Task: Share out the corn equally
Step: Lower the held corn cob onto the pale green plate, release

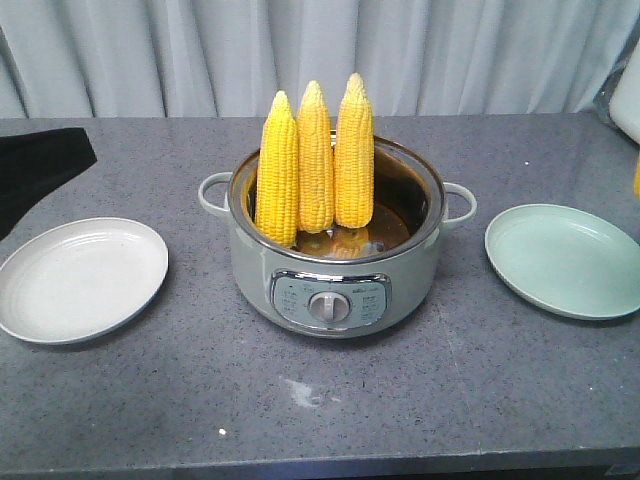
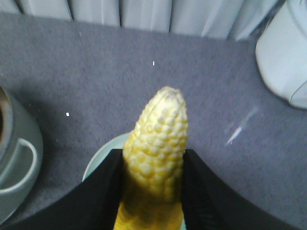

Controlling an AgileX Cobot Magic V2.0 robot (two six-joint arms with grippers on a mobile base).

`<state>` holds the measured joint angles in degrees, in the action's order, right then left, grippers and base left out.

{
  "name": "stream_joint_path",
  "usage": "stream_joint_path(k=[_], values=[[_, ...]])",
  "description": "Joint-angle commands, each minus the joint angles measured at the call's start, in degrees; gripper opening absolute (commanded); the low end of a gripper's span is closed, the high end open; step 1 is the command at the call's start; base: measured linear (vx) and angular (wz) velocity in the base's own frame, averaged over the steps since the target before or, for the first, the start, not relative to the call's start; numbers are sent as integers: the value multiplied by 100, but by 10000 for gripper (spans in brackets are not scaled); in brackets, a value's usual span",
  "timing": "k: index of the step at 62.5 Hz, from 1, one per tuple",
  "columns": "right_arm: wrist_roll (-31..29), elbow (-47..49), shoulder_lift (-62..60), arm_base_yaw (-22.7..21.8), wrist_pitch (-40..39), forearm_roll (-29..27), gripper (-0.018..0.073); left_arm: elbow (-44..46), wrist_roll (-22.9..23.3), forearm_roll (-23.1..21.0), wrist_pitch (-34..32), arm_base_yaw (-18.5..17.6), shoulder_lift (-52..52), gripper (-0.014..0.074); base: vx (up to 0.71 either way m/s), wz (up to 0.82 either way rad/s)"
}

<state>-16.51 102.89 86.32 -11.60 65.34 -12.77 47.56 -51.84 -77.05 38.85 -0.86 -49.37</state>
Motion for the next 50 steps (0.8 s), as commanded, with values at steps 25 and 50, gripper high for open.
stream_joint_path(k=[25, 50], values=[[-506, 159, 1847, -116, 71, -892, 0, 198, -15, -331, -75, 1, 10, 501, 0, 0], [-620, 159, 2335, -116, 111, -813, 269, 198, -15, -331, -36, 1, 10, 502, 0, 0]])
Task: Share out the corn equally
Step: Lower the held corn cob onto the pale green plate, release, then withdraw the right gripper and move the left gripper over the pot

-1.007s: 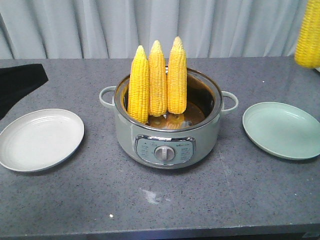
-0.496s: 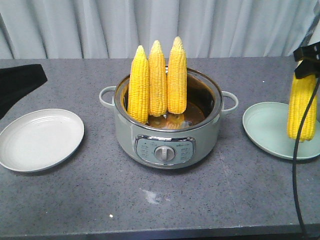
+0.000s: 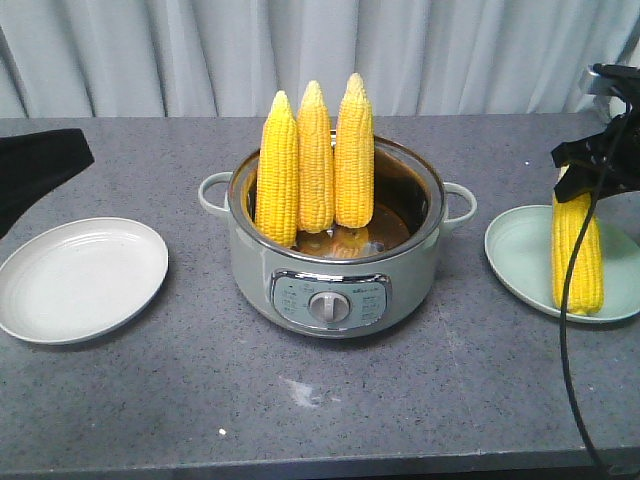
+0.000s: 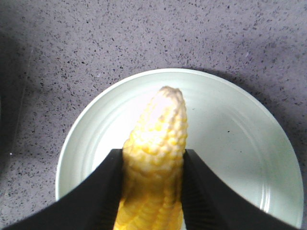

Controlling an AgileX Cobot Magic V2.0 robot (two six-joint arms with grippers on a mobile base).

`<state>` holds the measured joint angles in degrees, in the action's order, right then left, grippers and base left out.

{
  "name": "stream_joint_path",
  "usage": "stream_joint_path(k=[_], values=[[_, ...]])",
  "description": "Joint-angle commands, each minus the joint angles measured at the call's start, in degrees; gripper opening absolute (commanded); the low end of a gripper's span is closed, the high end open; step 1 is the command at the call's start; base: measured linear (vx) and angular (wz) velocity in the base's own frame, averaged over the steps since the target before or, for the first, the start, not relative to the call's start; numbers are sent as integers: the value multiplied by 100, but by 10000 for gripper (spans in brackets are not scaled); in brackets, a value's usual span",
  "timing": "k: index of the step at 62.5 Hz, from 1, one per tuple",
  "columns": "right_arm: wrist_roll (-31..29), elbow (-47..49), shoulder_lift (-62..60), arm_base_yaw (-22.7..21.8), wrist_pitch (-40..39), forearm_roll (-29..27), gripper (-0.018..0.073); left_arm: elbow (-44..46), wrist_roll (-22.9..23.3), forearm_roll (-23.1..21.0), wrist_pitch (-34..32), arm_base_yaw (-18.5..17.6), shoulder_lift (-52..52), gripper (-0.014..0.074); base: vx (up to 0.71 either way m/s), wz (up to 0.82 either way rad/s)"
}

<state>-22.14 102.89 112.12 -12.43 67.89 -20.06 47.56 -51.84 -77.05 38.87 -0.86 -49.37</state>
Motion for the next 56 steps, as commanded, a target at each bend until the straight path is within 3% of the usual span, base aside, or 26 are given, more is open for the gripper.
stream_joint_path(k=[1, 15, 29, 37, 49, 56], values=[[-57, 159, -224, -33, -143, -84, 286, 198, -15, -331, -38, 1, 10, 502, 0, 0], [-51, 159, -199, -33, -252, -67, 487, 198, -15, -326, -39, 1, 10, 502, 0, 0], [-38, 159, -507, -33, -216, -299, 478, 198, -15, -326, -37, 1, 10, 502, 0, 0], [-454, 159, -1040, -33, -160, -1122, 355, 198, -9, -333, 35, 1, 15, 502, 0, 0], [-1321, 159, -2150, -33, 0, -2597, -15, 198, -26, -540, -109, 1, 10, 502, 0, 0], [-1431, 159, -2826, -33, 132, -2867, -9, 314, -239, -785, -349, 1, -21, 502, 0, 0]])
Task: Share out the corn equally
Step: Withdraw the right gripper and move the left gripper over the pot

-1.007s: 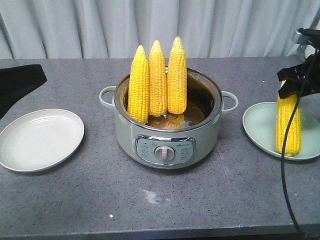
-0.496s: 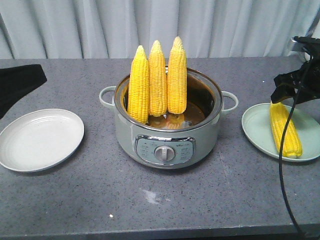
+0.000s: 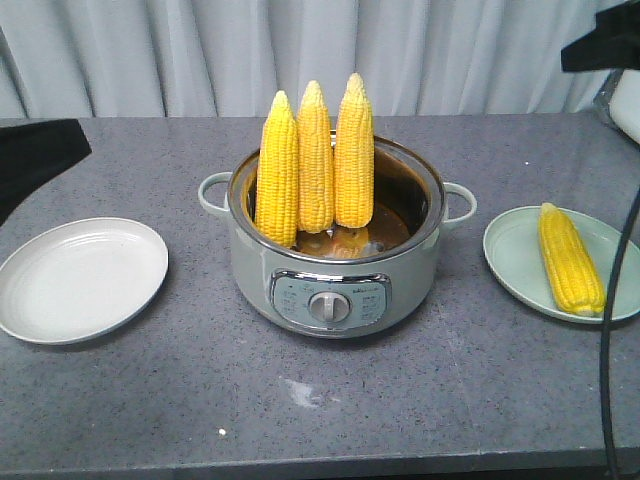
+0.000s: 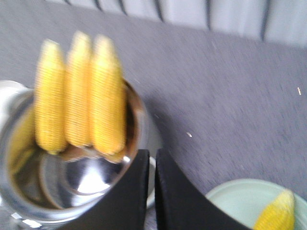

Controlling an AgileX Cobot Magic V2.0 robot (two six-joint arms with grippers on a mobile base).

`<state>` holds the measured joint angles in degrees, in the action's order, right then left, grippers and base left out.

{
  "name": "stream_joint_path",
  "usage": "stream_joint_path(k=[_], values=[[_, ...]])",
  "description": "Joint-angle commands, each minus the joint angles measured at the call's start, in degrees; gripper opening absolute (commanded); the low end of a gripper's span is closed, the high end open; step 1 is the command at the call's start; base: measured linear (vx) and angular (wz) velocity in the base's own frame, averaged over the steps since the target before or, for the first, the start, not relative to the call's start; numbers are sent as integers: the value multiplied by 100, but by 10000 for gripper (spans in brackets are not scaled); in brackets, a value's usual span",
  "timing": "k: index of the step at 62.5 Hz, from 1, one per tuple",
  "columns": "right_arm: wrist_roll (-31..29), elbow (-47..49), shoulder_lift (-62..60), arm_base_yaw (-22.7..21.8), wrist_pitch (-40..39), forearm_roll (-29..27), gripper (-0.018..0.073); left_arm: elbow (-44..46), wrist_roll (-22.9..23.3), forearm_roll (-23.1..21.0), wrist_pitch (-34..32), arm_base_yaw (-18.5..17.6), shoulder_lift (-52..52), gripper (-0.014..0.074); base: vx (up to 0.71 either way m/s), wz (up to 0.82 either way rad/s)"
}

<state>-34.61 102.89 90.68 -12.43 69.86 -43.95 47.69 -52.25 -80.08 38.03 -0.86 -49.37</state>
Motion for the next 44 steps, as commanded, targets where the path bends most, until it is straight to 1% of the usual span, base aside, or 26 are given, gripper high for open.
stream_joint_path(k=[1, 5, 12, 22, 28, 35, 44], values=[[-183, 159, -751, -33, -65, -492, -9, 345, -238, -481, -298, 1, -41, 502, 0, 0], [-183, 159, -1079, -33, -73, -506, -8, 664, -372, -474, -326, 1, -211, 502, 0, 0], [-200, 159, -1538, -33, 0, -435, -8, 1536, -381, -460, -150, 1, -868, 502, 0, 0], [-200, 159, -1909, -33, 210, -285, -7, 3003, -275, -429, 269, 1, -2292, 502, 0, 0], [-190, 159, -1996, -33, 220, -220, -6, 3929, -235, -429, 733, -5, -3262, 502, 0, 0], [-175, 159, -1995, -33, 275, -227, -5, 5034, 239, -360, 1465, -190, -4303, 502, 0, 0], [-175, 159, -1996, -33, 312, -207, -4, 6164, 770, 254, 1529, -497, -5317, 502, 0, 0]])
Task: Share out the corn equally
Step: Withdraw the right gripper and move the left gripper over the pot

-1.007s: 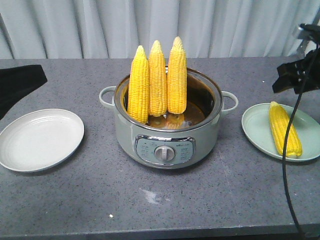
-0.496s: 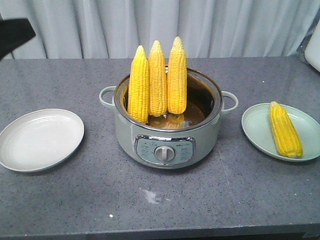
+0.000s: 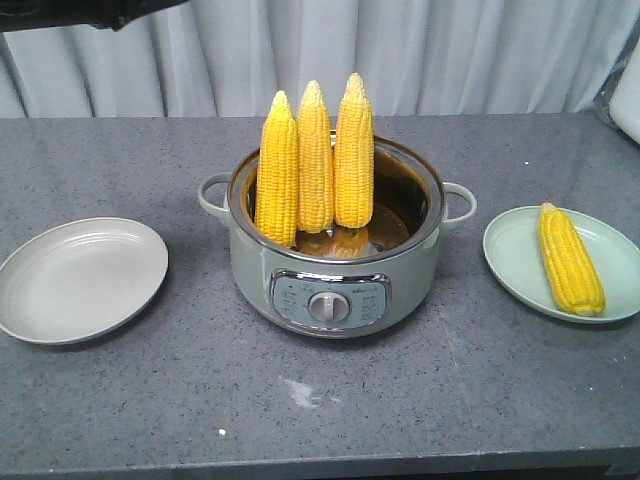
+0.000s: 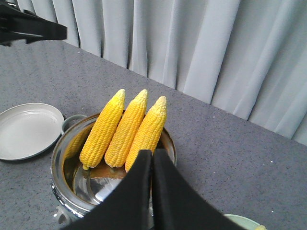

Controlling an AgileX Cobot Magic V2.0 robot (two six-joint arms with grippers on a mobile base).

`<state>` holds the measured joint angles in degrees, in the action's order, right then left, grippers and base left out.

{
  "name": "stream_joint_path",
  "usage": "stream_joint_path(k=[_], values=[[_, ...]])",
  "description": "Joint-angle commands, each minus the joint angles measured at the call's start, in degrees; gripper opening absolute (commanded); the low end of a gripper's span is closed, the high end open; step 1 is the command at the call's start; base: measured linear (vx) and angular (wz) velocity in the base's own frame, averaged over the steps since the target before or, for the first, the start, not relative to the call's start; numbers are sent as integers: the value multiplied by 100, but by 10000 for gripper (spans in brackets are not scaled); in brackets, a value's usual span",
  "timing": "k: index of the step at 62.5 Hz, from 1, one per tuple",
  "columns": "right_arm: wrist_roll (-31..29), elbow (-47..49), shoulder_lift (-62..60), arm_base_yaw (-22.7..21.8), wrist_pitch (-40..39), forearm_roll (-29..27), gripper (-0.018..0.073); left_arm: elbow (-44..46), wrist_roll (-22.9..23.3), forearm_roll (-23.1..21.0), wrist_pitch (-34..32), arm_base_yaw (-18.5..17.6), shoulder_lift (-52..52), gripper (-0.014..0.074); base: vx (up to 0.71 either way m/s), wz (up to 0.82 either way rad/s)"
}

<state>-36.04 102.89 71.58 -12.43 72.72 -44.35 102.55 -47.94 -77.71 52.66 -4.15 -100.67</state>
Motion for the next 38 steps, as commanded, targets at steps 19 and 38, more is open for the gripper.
stream_joint_path(k=[19, 38], values=[[-32, 159, -86, -33, 70, -119, -4, 1226, 800, 996, -255, -543, -986, 503, 0, 0], [-32, 159, -79, -33, 115, -119, -4, 1226, 807, 1281, -570, -819, -1292, 503, 0, 0]])
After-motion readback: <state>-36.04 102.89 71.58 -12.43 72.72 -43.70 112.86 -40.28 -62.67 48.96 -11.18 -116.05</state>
